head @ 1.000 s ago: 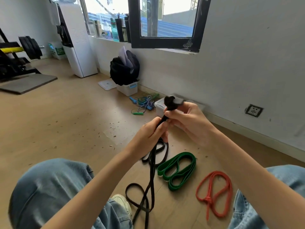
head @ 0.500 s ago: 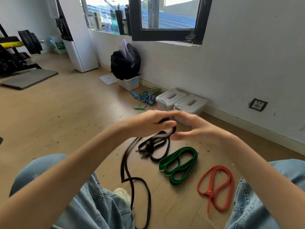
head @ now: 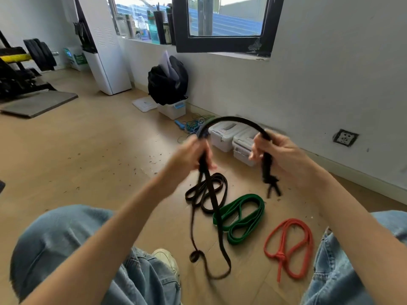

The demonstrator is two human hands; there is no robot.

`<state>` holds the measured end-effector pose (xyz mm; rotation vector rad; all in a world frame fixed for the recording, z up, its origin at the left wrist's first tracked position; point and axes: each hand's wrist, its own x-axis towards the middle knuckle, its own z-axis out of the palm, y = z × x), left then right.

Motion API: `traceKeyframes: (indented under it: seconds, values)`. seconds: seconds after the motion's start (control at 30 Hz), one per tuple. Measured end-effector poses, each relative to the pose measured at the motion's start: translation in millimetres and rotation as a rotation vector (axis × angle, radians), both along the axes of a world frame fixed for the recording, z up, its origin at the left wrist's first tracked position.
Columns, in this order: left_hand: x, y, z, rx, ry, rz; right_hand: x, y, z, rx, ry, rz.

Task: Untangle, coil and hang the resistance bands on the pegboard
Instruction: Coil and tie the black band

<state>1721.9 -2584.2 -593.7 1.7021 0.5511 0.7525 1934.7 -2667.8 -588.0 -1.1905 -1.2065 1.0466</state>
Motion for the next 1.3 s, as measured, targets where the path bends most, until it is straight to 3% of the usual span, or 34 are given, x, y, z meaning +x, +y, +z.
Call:
traceKeyframes:
  seconds: [0.07,0.13,0.2,0.33,0.5,0.57,0.63,0.73,0.8,0.93,1.1,1.2,1.3]
  values:
    - [-7,3,44,0.065,-0.114,-0.072,5,-8,-8,-0.12,-0.275,0.151]
    - [-2,-3,65,0.203,0.073,-0.207,3,-13,-5,-0.114,-0.179,0.263]
    - [9,-13,68,0.206,0.278,-0.345,-5,-13,6,-0.022,-0.043,0.338]
    - [15,-8,46,0.224,0.273,-0.316,-26,-8,22,0.04,-0.233,0.285]
    - [5,1,-22,0.369,0.361,-0.182,-32,-5,29,0.138,0.016,0.189]
    - [2,-2,-52,0.321,0.419,-0.153,-31,-2,32,0.169,0.19,0.169]
    - [-1,-3,-63,0.246,0.451,-0.111,-26,-2,32,0.155,0.236,0.16]
    - [-7,4,-39,0.129,0.255,-0.034,-7,-10,27,0.006,-0.127,0.17]
    - [-9,5,-13,0.089,0.095,-0.098,-6,-13,20,-0.106,-0.322,0.207]
    - [1,-2,16,0.273,0.206,-0.279,-29,-8,22,-0.039,-0.184,0.259]
    - [-10,-2,-1,0.22,0.292,-0.245,-29,-8,31,0.031,-0.039,0.207]
    - [-16,-8,1,0.117,0.213,-0.255,-19,-12,26,-0.073,-0.194,0.276]
    - [-12,-12,17,0.156,0.186,-0.297,-25,-13,14,-0.166,-0.317,0.371]
